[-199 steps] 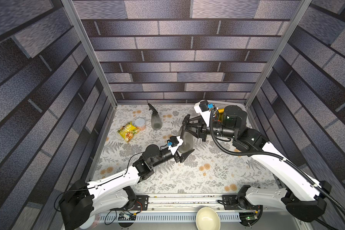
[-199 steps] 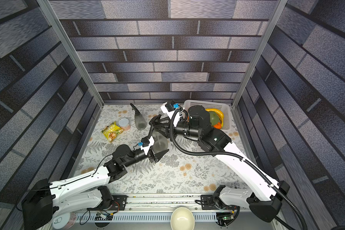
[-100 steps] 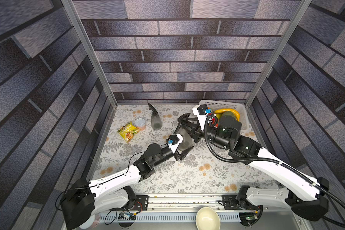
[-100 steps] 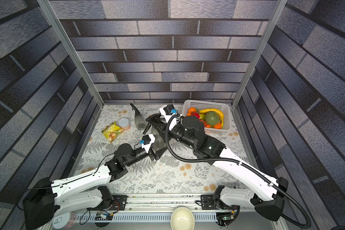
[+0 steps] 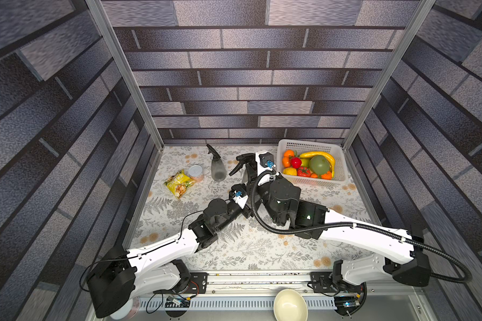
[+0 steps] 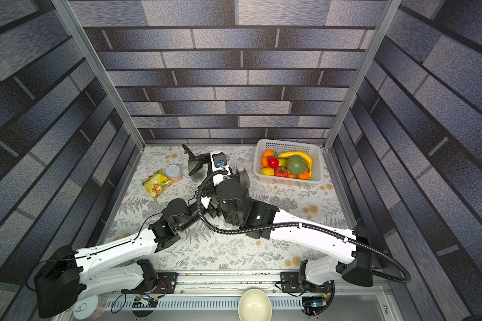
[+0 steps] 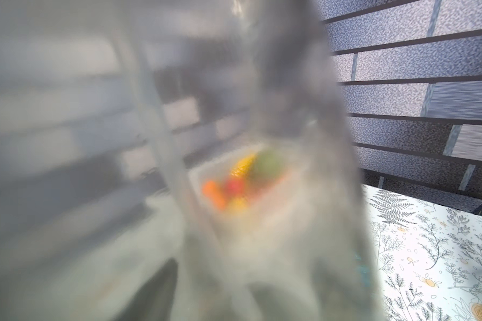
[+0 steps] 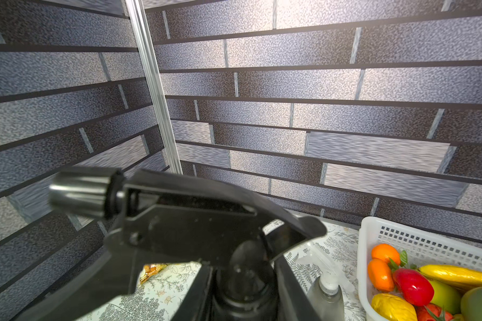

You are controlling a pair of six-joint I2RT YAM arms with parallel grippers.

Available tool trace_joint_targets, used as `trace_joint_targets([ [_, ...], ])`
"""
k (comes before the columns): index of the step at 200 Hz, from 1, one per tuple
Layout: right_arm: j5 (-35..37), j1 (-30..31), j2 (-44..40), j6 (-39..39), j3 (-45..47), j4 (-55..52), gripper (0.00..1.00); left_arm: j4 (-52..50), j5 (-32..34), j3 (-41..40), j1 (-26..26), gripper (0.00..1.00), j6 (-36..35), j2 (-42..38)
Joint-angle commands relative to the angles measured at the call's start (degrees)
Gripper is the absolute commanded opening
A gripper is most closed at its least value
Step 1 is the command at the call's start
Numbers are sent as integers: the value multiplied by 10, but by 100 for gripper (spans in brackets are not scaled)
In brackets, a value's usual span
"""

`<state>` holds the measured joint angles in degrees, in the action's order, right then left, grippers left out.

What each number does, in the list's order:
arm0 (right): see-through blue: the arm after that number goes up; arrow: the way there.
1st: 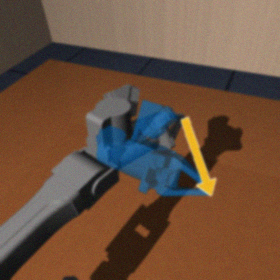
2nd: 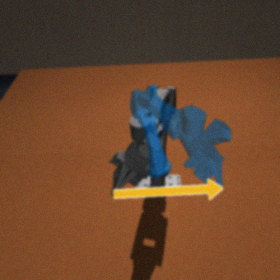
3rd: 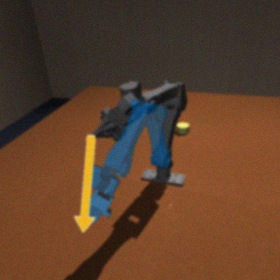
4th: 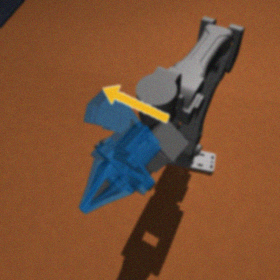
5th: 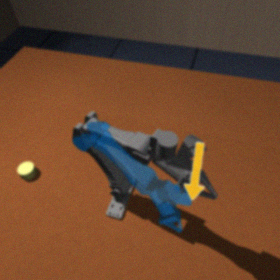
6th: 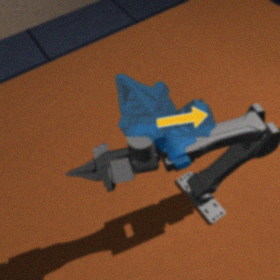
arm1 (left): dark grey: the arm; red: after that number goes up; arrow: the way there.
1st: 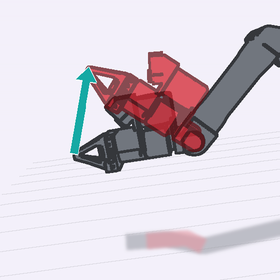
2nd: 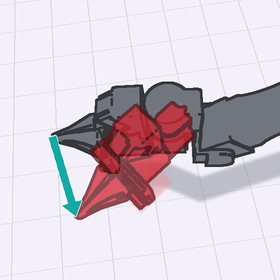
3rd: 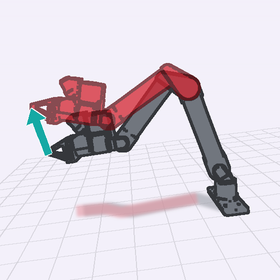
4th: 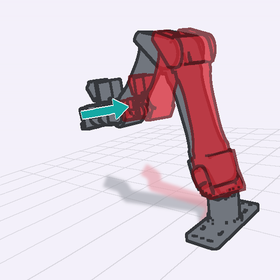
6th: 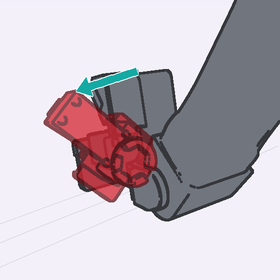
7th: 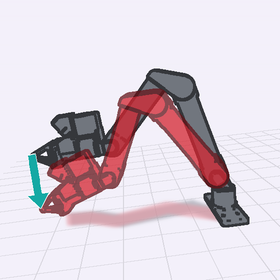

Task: Attach spray nozzles to spray bottles
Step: Screw the spray nozzle on the spray bottle.

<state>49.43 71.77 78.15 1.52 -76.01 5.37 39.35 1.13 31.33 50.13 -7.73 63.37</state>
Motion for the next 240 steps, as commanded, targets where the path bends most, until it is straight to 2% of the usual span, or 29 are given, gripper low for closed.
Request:
trace_joint_targets([
  [1, -73, 6, -25, -26, -8, -86, 54, 47, -52, 10, 11, 78, -28, -17],
  [21, -182, -10, -63, -3, -35, -199, 70, 54, -68, -11, 3, 78, -13, -32],
  [37, -289, -31, -93, 13, -50, -272, 75, 39, -88, -17, -6, 78, -1, -43],
  [51, -329, -45, -124, 18, -42, -296, 76, 42, -98, -25, -7, 78, 5, -50],
  [60, -378, -61, -144, 16, -35, -311, 76, 40, -110, -27, -9, 78, 10, -55],
  [81, -481, -113, -185, 13, -5, -307, 72, 17, -138, -20, -11, 78, 19, -64],
  [100, -565, -174, -205, 27, 9, -285, 63, 14, -152, -19, -11, 78, 29, -69],
  [121, -639, -203, -197, 24, 0, -274, 54, -8, -171, -7, -10, 78, 35, -69],
  [143, -682, -214, -181, 22, -15, -261, 52, -15, -176, -2, -7, 78, 34, -69],
  [240, -737, -235, -107, 82, -14, -172, 45, -31, -189, 9, 6, 78, 33, -68],
])
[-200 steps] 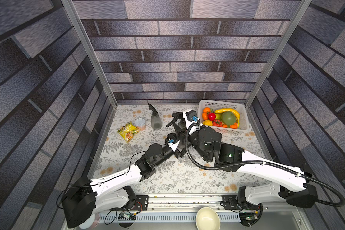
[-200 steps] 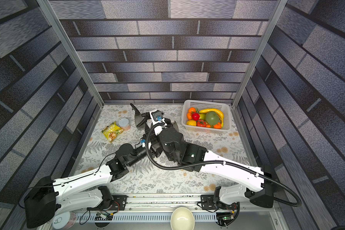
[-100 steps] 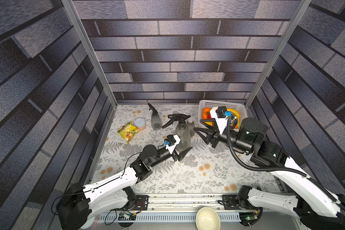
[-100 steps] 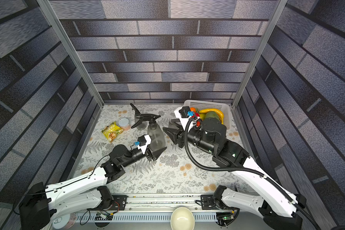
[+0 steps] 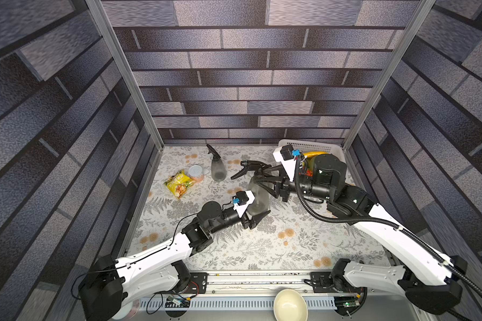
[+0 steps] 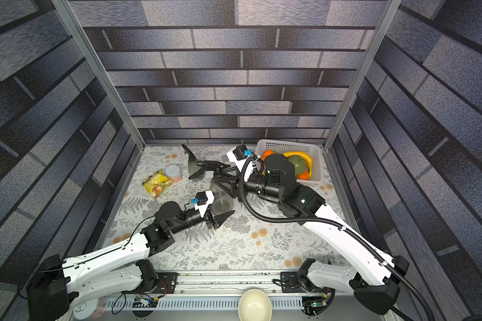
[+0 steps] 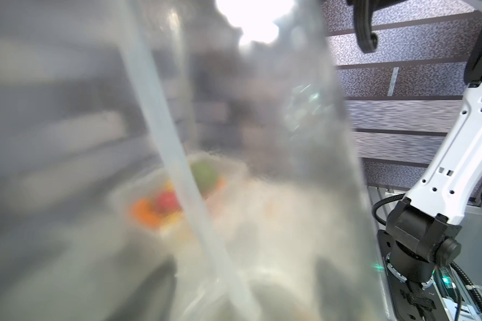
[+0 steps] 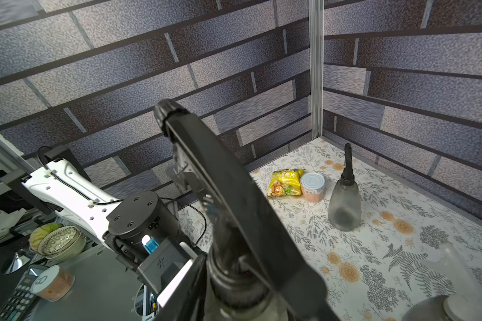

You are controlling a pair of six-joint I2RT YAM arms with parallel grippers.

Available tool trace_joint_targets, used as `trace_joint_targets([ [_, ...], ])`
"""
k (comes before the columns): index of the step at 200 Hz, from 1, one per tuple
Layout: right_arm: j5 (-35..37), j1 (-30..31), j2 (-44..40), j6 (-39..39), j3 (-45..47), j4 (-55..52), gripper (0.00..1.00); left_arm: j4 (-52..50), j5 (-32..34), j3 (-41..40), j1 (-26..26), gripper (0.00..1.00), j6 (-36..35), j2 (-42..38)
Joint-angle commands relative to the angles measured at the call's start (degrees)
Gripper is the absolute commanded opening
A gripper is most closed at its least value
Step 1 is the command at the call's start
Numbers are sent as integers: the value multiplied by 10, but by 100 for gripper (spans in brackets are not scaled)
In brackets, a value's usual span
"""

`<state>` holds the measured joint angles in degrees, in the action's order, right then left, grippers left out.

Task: Attach spray nozzles to spray bottles
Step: Screw the spray nozzle on the spray bottle.

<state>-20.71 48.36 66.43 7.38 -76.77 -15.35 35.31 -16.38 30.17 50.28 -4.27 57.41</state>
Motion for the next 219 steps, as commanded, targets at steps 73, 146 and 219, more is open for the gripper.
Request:
trace_joint_targets([
  [73, -43, -1, 19, 24, 10, 22, 25, 26, -7, 22, -4, 78, -4, 9],
  [146, 247, 62, 33, 9, 63, 57, 13, 54, 72, 28, -17, 79, -24, 18],
  [219, 571, 180, 107, -42, 73, 184, 8, 74, 172, 33, 14, 78, -104, 40],
])
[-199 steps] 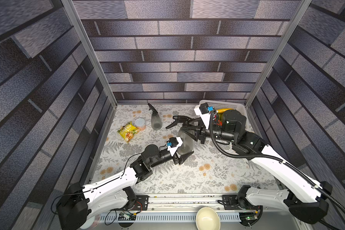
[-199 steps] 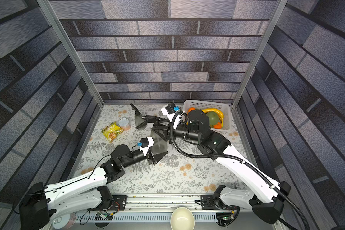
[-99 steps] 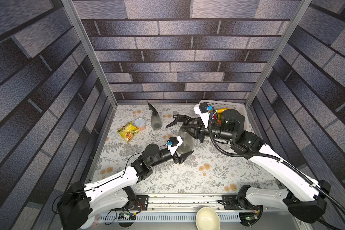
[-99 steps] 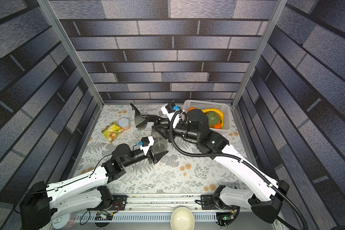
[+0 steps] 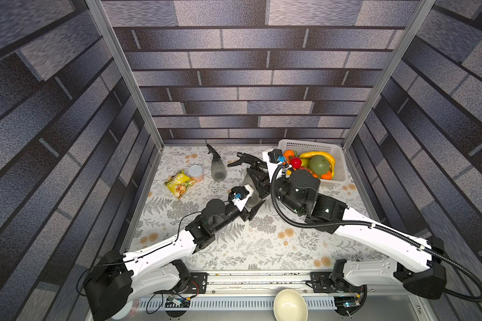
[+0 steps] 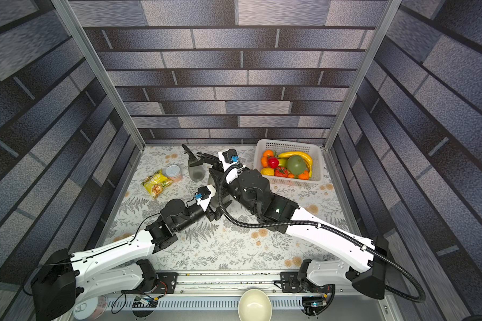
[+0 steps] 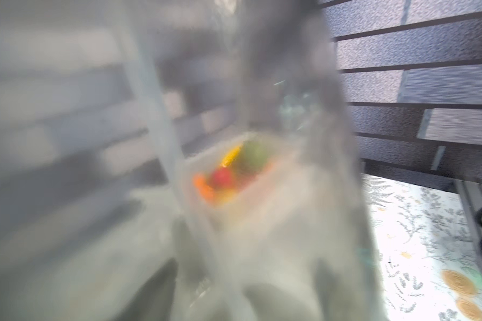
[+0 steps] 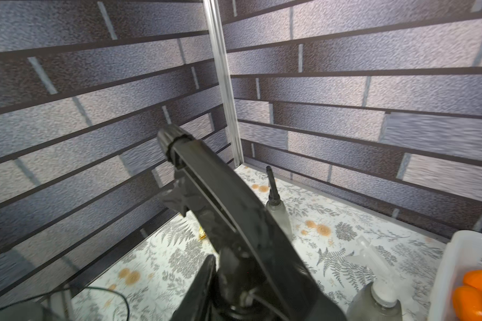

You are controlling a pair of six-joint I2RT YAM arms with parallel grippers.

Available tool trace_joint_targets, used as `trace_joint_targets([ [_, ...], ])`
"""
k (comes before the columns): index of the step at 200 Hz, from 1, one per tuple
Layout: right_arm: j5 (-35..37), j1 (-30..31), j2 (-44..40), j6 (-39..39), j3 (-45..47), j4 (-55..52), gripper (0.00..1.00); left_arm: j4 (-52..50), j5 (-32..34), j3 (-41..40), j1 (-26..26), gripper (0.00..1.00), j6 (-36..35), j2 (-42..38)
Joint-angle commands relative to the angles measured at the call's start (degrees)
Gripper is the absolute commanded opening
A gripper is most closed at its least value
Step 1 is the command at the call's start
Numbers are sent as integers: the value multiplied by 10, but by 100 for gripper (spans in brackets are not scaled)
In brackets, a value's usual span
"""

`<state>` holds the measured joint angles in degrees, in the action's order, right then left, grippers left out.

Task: Attach spray nozzles to spray bottles
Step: Screw the spray nozzle on the spray bottle, then place the spray bottle at the center of the board.

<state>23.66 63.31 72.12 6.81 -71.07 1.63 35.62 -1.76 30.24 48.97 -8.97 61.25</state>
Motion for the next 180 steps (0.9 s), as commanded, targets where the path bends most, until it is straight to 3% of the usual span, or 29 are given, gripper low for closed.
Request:
trace_joint_targets([
  [1, 131, 31, 51, -36, 17, 17, 8, 71, 27, 33, 28, 78, -58, 2],
  [57, 195, 60, 95, -47, 12, 93, 10, 112, 96, 28, 49, 79, -104, 18],
  [74, 189, 60, 100, -39, 1, 83, 18, 114, 99, 24, 49, 78, -106, 19],
  [98, 135, 60, 66, -39, 10, 75, 42, 116, 87, 6, 44, 78, -91, 6],
  [107, 122, 57, 54, -40, 8, 60, 44, 110, 76, 0, 43, 78, -86, 0],
  [129, 90, 57, 37, -53, 0, 37, 39, 102, 49, -11, 43, 79, -75, -12],
  [149, 77, 57, 39, -57, -8, 27, 25, 107, 47, -15, 44, 79, -68, -14],
  [180, 58, 57, 40, -58, -1, 34, 19, 94, 49, -12, 39, 82, -56, -27],
])
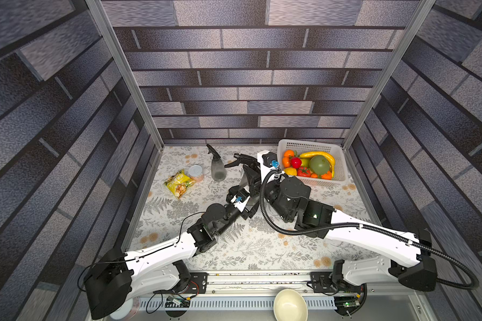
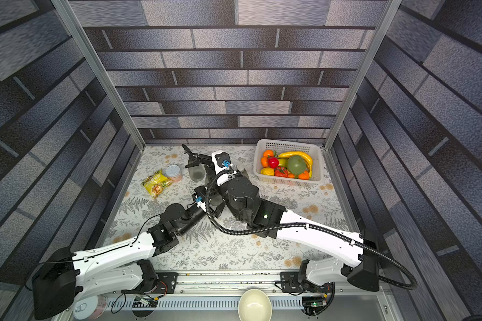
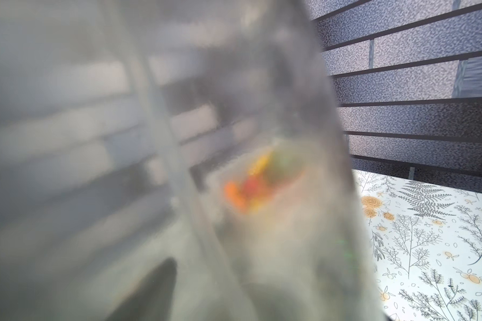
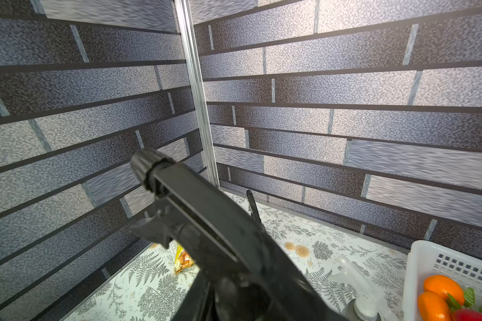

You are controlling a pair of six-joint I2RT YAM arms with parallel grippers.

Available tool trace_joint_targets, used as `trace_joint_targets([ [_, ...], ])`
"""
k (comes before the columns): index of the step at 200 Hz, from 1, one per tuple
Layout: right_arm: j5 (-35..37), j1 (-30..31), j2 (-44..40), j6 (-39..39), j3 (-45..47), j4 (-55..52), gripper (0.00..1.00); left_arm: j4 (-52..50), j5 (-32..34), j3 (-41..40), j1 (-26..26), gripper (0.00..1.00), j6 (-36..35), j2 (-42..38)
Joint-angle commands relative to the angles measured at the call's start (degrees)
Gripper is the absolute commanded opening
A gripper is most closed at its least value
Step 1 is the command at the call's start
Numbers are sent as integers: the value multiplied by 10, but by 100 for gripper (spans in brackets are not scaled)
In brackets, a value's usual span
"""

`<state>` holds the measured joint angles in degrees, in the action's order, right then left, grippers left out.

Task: Attach spray nozzles to spray bottles
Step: Place the spray bottle at the center of the board.

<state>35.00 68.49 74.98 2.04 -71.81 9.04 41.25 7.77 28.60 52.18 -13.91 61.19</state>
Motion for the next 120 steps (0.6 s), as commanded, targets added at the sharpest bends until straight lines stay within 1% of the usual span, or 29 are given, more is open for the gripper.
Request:
trace_joint_targets([
  [1, -55, 5, 11, -10, 6, -40, 19, 37, -47, 5, 6, 83, -6, -26],
  [16, -56, 5, 7, -10, 13, -32, 17, 16, -49, 8, 3, 91, 7, -35],
  [29, -56, 5, 4, -13, 17, -23, 16, -2, -49, 7, -1, 100, 21, -45],
  [45, -55, 5, 4, -20, 14, -17, 16, -8, -41, -3, -3, 100, 38, -63],
  [60, -46, 5, 8, -32, 13, 4, 16, -49, -33, -9, -2, 100, 49, -93],
  [75, -32, 2, 17, -49, 7, 35, 15, -88, -26, -24, 3, 100, 77, -134],
  [91, -23, -8, 37, -67, -7, 78, 15, -134, -5, -45, 13, 100, 107, -183],
  [105, -22, -20, 56, -82, -15, 128, 15, -186, 14, -56, 23, 100, 119, -222],
  [120, -19, -34, 78, -95, -20, 179, 14, -216, 57, -72, 36, 100, 133, -260],
])
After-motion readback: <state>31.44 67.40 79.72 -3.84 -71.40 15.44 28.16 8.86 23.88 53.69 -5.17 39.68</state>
